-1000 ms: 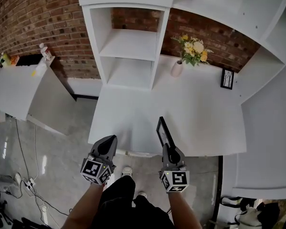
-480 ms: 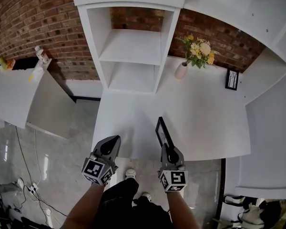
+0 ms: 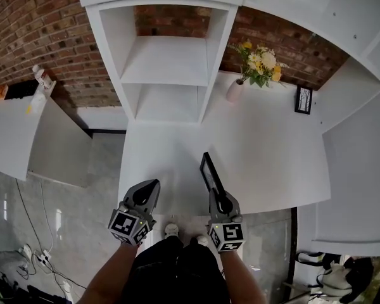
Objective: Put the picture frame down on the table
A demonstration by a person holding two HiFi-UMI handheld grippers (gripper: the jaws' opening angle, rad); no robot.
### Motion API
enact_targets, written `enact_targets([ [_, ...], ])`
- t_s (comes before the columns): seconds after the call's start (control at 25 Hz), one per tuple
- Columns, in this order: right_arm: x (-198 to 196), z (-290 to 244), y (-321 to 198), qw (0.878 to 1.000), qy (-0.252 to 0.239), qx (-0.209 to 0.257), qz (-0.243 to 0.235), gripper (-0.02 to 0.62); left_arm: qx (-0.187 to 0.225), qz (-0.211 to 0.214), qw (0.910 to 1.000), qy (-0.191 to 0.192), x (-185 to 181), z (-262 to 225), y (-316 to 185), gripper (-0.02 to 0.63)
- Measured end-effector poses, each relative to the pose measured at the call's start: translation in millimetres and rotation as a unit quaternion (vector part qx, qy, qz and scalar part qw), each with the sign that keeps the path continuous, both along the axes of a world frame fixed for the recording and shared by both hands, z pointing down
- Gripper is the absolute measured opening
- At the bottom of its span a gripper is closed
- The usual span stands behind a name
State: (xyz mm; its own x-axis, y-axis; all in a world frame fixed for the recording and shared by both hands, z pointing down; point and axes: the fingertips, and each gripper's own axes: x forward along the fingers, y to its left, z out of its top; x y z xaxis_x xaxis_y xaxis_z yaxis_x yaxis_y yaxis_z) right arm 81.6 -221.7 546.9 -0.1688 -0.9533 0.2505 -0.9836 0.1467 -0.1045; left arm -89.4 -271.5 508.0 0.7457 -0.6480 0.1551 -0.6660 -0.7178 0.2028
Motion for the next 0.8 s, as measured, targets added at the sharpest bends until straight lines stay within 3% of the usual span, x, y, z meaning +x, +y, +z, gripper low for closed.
enact_targets([
  [0.2, 2, 20, -4, 0.999, 0.006, -0.028, -0.016, 0.028, -0.015, 0.01, 0.9998, -0.008, 8, 5, 1, 0.003],
  [0.6, 7, 39, -10, 0.996, -0.006, -0.066, -0.052, 0.035, -0.026, -0.02, 0.9993, -0.016, 22, 7, -7, 0.003],
  [0.8, 9, 31, -9, 0.994, 0.01, -0.07, -0.082, 0.083, -0.027, -0.029, 0.9991, -0.016, 33, 9, -9, 0.003],
])
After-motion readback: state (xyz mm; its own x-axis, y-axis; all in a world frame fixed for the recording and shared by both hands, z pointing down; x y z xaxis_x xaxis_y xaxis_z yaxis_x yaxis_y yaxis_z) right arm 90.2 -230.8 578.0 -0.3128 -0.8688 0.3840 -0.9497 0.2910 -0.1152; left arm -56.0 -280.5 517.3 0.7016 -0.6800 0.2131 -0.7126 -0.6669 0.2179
